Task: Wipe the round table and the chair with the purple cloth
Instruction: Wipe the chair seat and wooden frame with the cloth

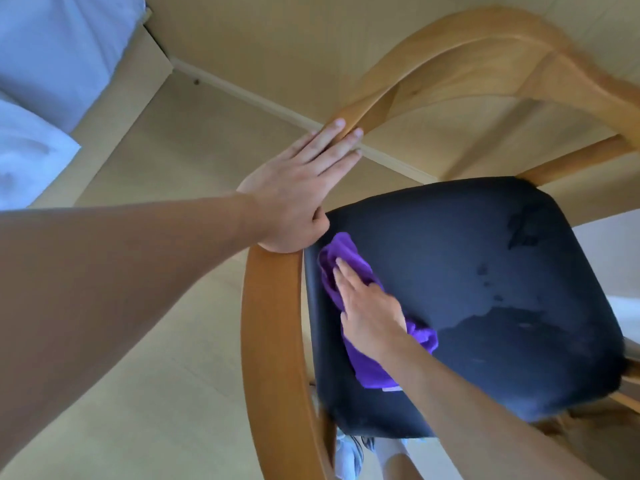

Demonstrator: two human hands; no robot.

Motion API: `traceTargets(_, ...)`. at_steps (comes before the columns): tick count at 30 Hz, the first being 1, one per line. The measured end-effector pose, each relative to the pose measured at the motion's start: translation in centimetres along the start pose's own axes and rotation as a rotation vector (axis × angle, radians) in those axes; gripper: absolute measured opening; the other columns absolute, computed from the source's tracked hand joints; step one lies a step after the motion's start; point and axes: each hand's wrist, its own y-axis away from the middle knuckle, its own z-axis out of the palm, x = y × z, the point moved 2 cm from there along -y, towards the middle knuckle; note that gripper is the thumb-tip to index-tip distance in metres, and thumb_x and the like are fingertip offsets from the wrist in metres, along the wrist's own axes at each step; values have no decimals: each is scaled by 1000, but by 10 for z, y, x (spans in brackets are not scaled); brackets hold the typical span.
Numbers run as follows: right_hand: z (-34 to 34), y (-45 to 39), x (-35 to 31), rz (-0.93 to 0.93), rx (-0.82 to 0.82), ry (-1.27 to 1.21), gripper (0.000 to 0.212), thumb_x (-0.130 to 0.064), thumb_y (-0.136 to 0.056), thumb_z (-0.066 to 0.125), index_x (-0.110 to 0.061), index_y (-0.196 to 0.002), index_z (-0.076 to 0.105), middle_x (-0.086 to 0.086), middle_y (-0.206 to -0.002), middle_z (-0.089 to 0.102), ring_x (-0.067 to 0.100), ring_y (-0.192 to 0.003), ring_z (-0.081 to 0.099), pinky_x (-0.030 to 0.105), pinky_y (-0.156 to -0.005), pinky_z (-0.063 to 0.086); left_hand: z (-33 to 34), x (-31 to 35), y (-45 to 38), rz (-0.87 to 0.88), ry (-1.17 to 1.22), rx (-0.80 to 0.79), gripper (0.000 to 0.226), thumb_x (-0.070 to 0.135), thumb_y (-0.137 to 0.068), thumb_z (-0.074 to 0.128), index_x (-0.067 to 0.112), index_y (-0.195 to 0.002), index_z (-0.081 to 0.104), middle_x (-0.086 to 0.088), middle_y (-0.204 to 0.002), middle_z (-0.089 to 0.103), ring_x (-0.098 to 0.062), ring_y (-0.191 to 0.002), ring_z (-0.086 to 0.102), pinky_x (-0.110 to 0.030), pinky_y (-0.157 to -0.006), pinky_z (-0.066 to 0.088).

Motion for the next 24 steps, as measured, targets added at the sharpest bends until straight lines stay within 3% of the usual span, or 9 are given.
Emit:
traceTargets(3,-34,-50,25,145,72,-177,80,-30,-98,53,-24,-163,6,-18,-168,-13,25,-117,57,34,-68,46,1,0,0,25,-13,17,86,33,-84,31,6,-164,11,-10,-173,-8,-26,-158,-17,-45,-130,5)
traceTargets(7,-74,-116,34,252,46,-492,75,-28,-97,53,-23,-162,16,-13,-170,6,20,-145,40,41,-102,48,-1,-1,-2,32,44,33,81,31,-84,35,9,-162,25,-8,-174,0,-25,-158,-18,-44,-130,1)
traceTargets(9,-77,-131,19,181,-43,-502,60,-30,-96,53,-22,-153,36,-2,-159,38,27,-136,49,45,-103,49,-2,-1,-3,36,66,38,78,31,-83,33,11,-159,33,-7,-173,6,-25,-159,-15,-45,-130,4)
traceTargets(11,-67,-130,-3,45,-79,-345,44,-33,-98,51,-19,-139,50,1,-143,53,30,-123,57,46,-95,54,-2,-1,-4,38,78,49,74,31,-82,33,13,-154,41,-7,-172,12,-26,-159,-12,-47,-130,7)
traceTargets(16,-45,-91,-3,-74,-80,-263,63,-32,-94,54,-19,-153,36,-10,-163,29,26,-131,54,43,-95,52,-2,-2,-4,48,104,39,66,33,-81,32,14,-142,50,-10,-170,23,-32,-160,-7,-47,-130,3)
traceTargets(19,-36,-55,7,-230,-103,-267,52,-31,-90,57,-21,-141,51,-16,-159,35,24,-123,59,38,-89,52,-2,-2,-4,95,89,16,64,34,-81,34,14,-139,55,-14,-167,29,-37,-159,-5,-51,-129,5)
traceTargets(21,-37,-43,19,-240,-171,-370,42,-33,-87,55,-26,-128,60,-15,-145,54,23,-121,59,38,-94,51,-2,-3,-4,123,62,0,58,35,-82,36,17,-131,62,-12,-167,29,-38,-159,-8,-49,-129,1)
traceTargets(22,-43,-43,26,-206,-170,-436,32,-34,-84,53,-28,-114,64,-12,-125,66,25,-111,62,39,-89,52,-2,-3,-3,126,58,-1,55,34,-81,37,18,-127,64,-11,-167,29,-37,-158,-9,-47,-130,-2)
traceTargets(24,-59,-53,42,-67,-33,-568,21,-38,-77,48,-32,-91,62,-12,-94,68,20,-90,62,36,-77,50,-1,-4,-4,122,89,15,51,32,-82,37,18,-120,68,-10,-165,35,-36,-159,-8,-45,-130,-4)
